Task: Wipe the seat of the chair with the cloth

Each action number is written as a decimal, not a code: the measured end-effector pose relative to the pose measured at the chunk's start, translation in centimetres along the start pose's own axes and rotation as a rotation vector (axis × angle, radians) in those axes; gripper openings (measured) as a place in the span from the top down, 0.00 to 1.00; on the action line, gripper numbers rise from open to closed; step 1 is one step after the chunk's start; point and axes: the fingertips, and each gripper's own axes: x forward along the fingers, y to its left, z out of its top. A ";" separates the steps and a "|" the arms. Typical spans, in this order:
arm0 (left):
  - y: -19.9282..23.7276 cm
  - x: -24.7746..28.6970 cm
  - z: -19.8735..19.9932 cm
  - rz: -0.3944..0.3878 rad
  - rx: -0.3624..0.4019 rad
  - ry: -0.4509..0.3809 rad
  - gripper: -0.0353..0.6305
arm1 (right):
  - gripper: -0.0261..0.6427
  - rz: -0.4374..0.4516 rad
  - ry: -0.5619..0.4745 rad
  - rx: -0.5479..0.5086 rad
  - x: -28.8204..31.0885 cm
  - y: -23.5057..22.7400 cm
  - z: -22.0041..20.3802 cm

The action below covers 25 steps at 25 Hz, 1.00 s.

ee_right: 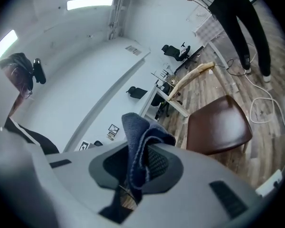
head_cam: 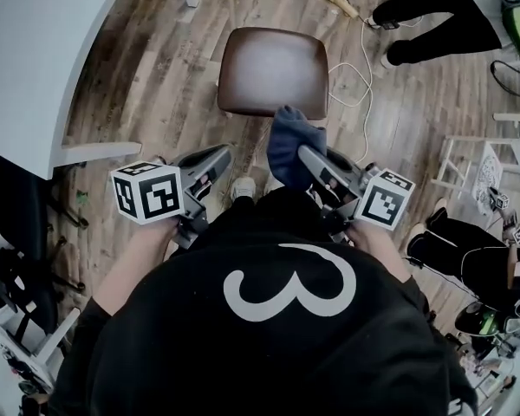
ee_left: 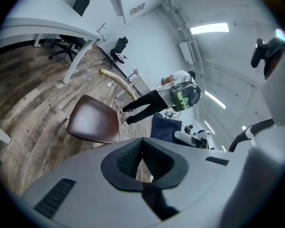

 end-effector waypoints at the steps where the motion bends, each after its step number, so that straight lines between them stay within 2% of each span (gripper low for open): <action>1: 0.6 0.4 0.1 0.009 -0.003 0.009 0.93 | 0.88 -0.008 0.003 0.001 0.5 -0.7 0.4; 5: 3.1 2.2 0.8 0.055 -0.021 0.043 0.93 | 0.88 -0.023 0.011 0.048 2.6 -3.7 1.6; 10: 5.5 4.8 3.6 0.098 -0.030 0.035 0.93 | 0.88 -0.020 0.057 0.091 5.1 -7.4 2.9; 13: 7.6 6.4 5.1 0.123 -0.074 0.028 0.93 | 0.88 -0.068 0.106 0.124 6.9 -10.9 3.3; 16: 10.3 8.5 5.2 0.160 -0.102 0.061 0.93 | 0.88 -0.109 0.155 0.152 8.5 -14.5 3.1; 19: 12.7 10.5 5.1 0.194 -0.116 0.088 0.93 | 0.88 -0.156 0.221 0.135 9.7 -17.7 2.4; 22: 14.7 12.2 4.9 0.211 -0.161 0.094 0.93 | 0.88 -0.206 0.311 0.079 10.8 -20.9 1.2; 25: 16.9 13.7 4.5 0.227 -0.200 0.110 0.93 | 0.88 -0.240 0.398 0.068 12.2 -24.2 -0.3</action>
